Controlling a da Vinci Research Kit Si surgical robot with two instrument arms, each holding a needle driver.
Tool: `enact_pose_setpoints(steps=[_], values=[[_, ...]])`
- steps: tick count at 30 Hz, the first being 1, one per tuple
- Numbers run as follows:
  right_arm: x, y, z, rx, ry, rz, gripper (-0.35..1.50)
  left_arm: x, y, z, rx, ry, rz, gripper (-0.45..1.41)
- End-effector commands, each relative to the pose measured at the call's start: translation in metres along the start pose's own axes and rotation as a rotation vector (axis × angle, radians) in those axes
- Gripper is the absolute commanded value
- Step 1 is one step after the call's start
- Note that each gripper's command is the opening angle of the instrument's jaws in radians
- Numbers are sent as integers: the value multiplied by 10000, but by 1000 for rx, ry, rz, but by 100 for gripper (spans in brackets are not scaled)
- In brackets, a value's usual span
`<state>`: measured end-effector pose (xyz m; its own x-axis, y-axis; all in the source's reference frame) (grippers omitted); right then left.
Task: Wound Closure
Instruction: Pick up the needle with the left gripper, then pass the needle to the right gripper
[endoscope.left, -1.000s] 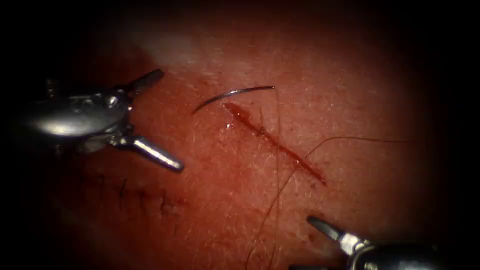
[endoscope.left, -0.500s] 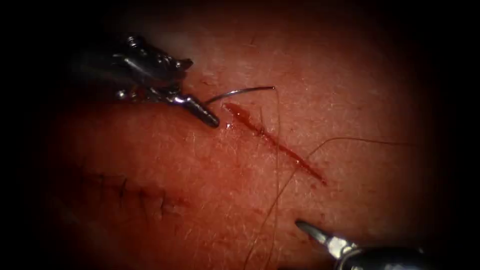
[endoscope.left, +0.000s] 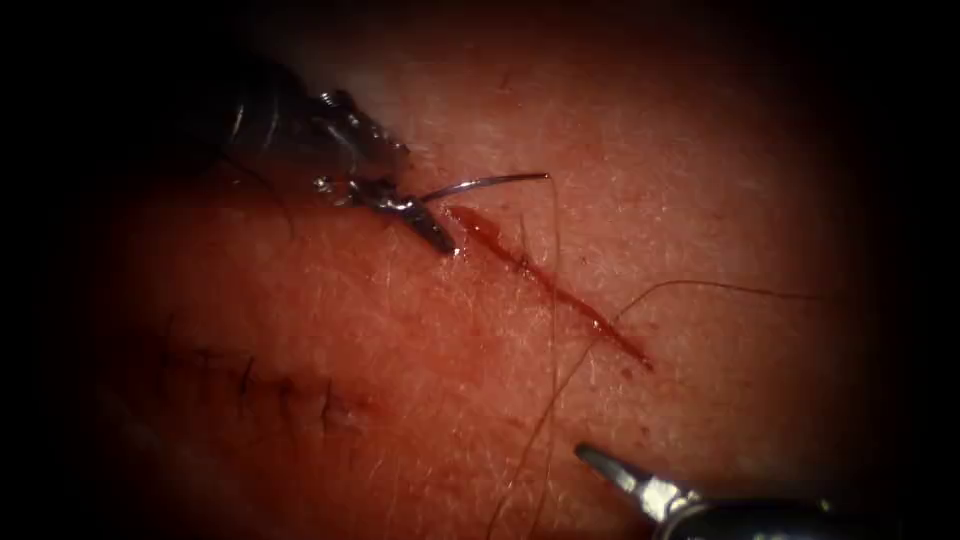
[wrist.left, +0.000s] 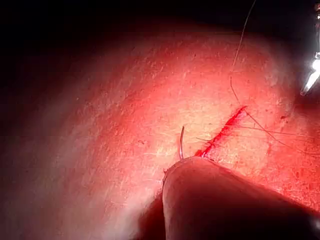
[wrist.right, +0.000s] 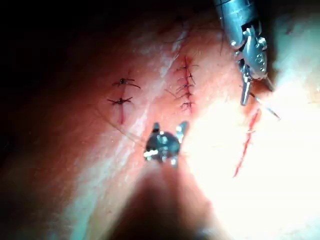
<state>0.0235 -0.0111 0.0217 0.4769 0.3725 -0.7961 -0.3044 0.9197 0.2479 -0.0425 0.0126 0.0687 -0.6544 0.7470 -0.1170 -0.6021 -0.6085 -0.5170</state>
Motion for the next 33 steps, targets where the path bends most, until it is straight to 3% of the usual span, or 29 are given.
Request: enact_pose_setpoints(steps=[1, 6, 9, 11, 18, 24, 26, 33], values=[[-4, -8, 6, 4, 0, 1, 143, -2, 3, 12, -13, -13, 5, 79], [-4, -8, 6, 3, 0, 1, 143, -4, 6, 18, -58, -43, 16, 22], [-4, -8, 6, 3, 0, 1, 143, 0, 4, 13, -68, -45, 24, -33], [-3, -8, 7, 3, 0, 1, 143, 4, 2, 7, -77, -51, 27, -45], [9, -16, 17, -2, 8, 14, 143, 6, -5, -8, -97, 19, 12, -45], [32, -24, 36, -27, 67, 128, 143, -6, 3, -18, -111, 100, -1, -45], [48, -26, 41, -28, 123, 199, 141, -10, 11, -28, -130, 156, -26, -45], [84, -18, 15, -34, 188, 232, 130, 0, 23, -59, -135, 316, -70, -45]])
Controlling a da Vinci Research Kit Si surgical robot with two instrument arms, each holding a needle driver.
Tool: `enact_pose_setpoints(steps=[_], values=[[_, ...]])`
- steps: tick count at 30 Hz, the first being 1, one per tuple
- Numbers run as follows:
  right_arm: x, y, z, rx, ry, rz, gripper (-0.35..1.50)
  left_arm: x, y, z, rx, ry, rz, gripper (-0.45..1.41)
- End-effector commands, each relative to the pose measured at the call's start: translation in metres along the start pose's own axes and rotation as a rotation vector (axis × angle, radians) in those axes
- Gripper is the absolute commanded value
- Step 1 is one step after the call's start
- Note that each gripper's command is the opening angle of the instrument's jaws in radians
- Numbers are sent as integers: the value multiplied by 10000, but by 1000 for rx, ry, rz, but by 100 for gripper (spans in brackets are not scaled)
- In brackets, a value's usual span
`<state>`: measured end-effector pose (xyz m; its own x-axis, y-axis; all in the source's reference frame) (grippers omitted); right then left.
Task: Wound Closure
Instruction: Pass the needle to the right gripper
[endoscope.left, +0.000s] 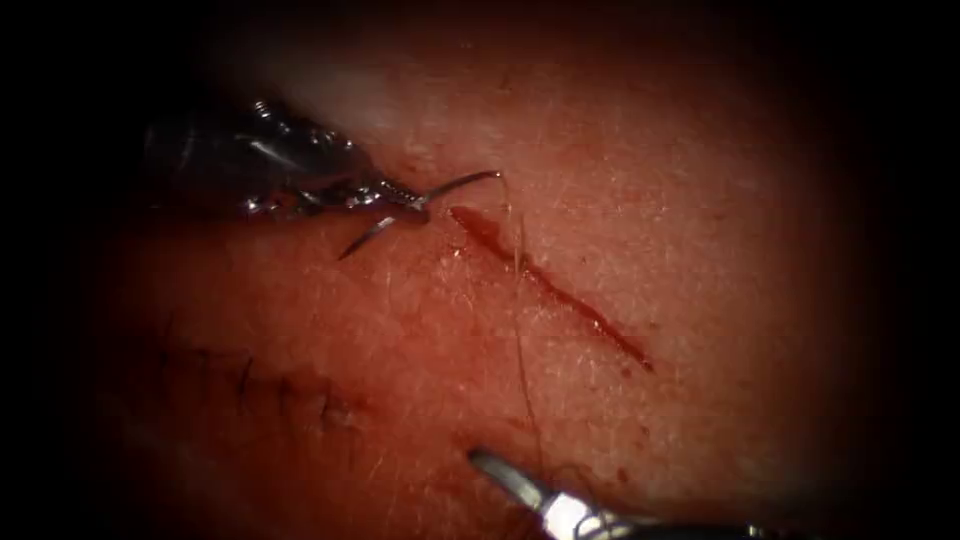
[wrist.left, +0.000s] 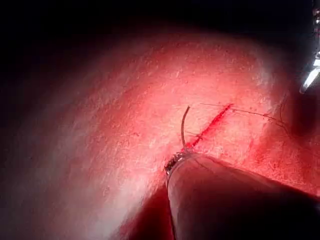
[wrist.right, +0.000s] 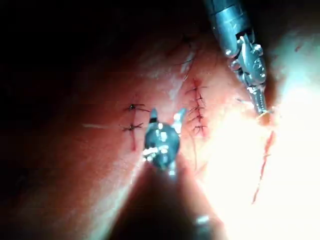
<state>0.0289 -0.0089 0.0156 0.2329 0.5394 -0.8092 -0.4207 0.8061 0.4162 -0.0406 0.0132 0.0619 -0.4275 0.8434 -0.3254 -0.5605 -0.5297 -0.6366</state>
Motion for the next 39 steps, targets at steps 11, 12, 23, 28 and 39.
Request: enact_pose_setpoints(steps=[11, 12, 23, 28, 39], values=[[17, -4, -10, -6, 51, 66, 130, 19, 22, -6, -15, 206, -57, -45], [18, -2, -13, -5, 62, 91, 131, 20, 25, -7, -12, 220, -50, -45], [16, 53, -111, 55, -69, 58, 131, 40, 16, -23, 5, 346, -33, -45], [11, 109, -130, -15, -103, 37, 131, 35, 37, 2, -18, 394, -29, -45], [-19, 164, -82, -41, -172, 5, 136, 21, 53, 32, -39, 411, -13, -45]])
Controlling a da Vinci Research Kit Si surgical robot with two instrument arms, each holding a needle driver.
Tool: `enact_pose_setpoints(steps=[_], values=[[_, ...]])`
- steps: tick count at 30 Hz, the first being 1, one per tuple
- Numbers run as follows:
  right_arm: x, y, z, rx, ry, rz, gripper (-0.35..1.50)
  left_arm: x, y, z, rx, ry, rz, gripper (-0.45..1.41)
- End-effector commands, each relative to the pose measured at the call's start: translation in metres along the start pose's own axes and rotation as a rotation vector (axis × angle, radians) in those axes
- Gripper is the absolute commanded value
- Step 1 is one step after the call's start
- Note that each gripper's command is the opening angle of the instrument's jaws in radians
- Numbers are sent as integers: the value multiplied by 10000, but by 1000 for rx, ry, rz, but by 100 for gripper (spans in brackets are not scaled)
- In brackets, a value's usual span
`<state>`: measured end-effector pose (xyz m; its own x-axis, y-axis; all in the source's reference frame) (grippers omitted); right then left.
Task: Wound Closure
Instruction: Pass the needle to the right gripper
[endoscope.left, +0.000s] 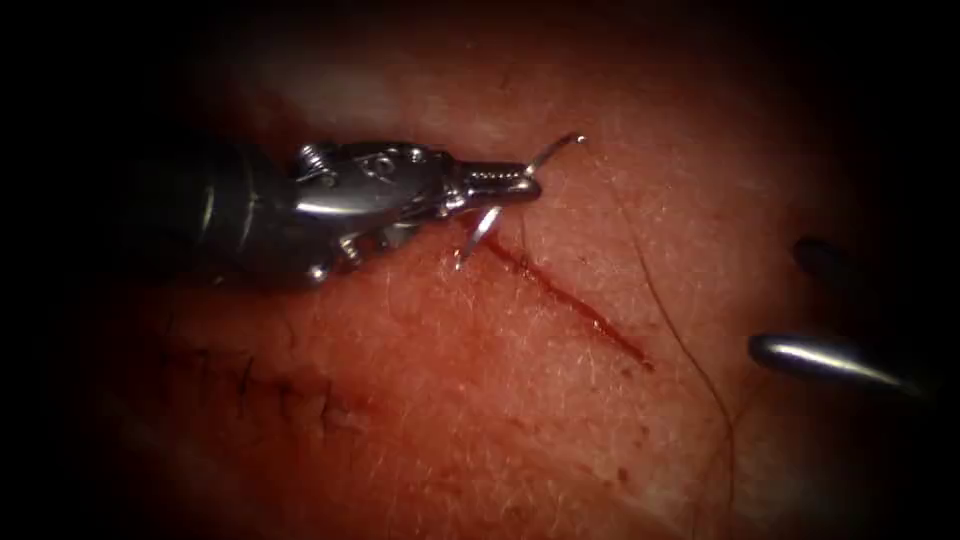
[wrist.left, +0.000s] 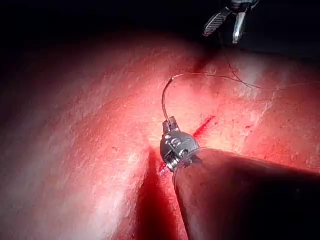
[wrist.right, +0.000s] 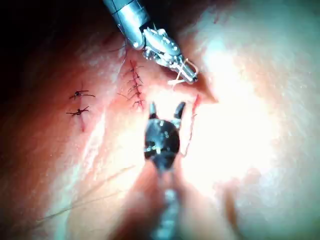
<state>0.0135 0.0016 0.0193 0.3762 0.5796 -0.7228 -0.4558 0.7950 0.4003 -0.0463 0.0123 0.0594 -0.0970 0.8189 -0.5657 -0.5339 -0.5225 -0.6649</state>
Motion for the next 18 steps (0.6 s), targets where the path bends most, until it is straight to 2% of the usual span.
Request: enact_pose_setpoints(steps=[1, 4, 8, 13, 18], values=[[-7, -2, 20, -1, -1, 0, 138, -7, 0, 8, 0, 0, 0, -45], [-7, -9, 39, 4, 5, 0, 138, -11, -4, 13, 1, 2, 5, -45], [6, -26, 59, 16, 24, 11, 136, -24, -12, 24, 8, 10, -5, -45], [21, -43, 71, 36, 40, 21, 130, -38, -24, 32, 12, -4, -16, -45], [24, -51, 88, 49, 52, 20, 128, -37, -28, 32, 10, -7, -27, -45]])
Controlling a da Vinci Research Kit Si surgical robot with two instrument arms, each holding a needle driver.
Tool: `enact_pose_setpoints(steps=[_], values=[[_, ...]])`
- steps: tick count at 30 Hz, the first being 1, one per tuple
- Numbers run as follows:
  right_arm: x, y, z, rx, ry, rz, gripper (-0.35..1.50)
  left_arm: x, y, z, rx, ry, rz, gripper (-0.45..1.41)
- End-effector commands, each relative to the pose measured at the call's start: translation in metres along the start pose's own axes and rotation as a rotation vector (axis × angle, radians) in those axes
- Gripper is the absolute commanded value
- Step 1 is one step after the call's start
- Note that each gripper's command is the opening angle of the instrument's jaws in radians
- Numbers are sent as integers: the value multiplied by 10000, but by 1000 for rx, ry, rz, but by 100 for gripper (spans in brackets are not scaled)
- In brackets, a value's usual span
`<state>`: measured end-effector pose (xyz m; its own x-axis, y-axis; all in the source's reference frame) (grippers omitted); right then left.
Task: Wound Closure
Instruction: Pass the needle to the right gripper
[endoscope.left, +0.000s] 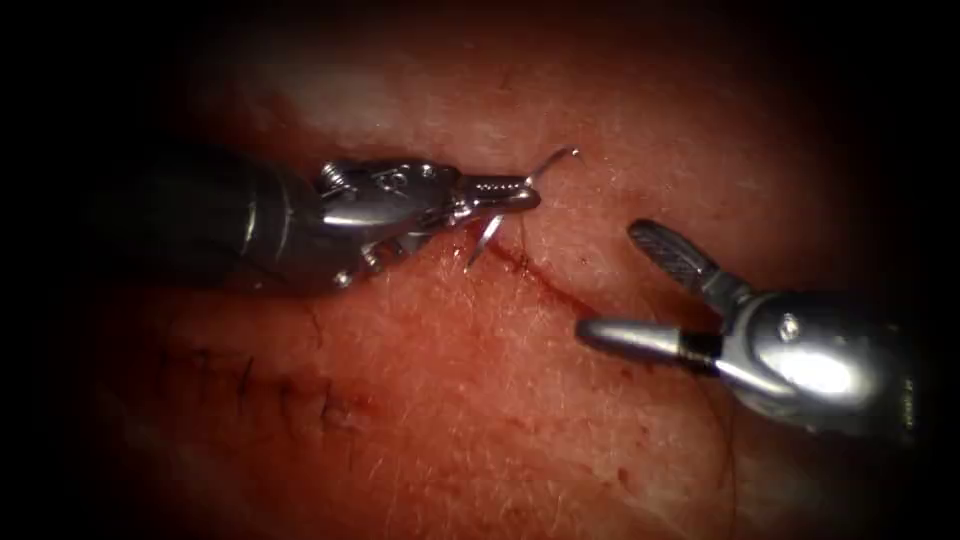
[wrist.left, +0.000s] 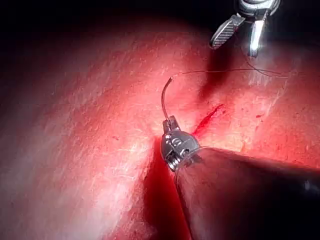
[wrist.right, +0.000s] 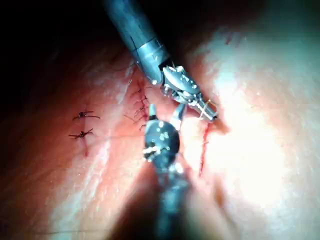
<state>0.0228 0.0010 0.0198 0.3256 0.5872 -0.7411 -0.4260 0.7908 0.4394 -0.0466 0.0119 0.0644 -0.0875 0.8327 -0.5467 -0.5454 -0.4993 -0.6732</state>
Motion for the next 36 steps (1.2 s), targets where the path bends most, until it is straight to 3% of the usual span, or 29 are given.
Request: enact_pose_setpoints(steps=[1, 16, 18, 20, 27, 36], values=[[-6, -6, 14, 4, 3, -2, 128, -5, 3, 5, -1, -2, -3, -45], [-54, 10, 58, -12, -14, -21, 123, 5, 30, -6, -21, -12, -22, -45], [-54, 21, 58, -89, -5, -12, 118, 3, 34, -7, -31, -14, -28, -45], [-50, 30, 54, -157, 59, -2, 116, 2, 37, -8, -48, -16, -33, -45], [-39, 38, 44, -286, 153, 37, 111, 0, 41, -5, -73, -20, -52, -45], [-34, 37, 44, -313, 189, 81, 106, -3, 48, 2, -104, -27, -61, -45]])
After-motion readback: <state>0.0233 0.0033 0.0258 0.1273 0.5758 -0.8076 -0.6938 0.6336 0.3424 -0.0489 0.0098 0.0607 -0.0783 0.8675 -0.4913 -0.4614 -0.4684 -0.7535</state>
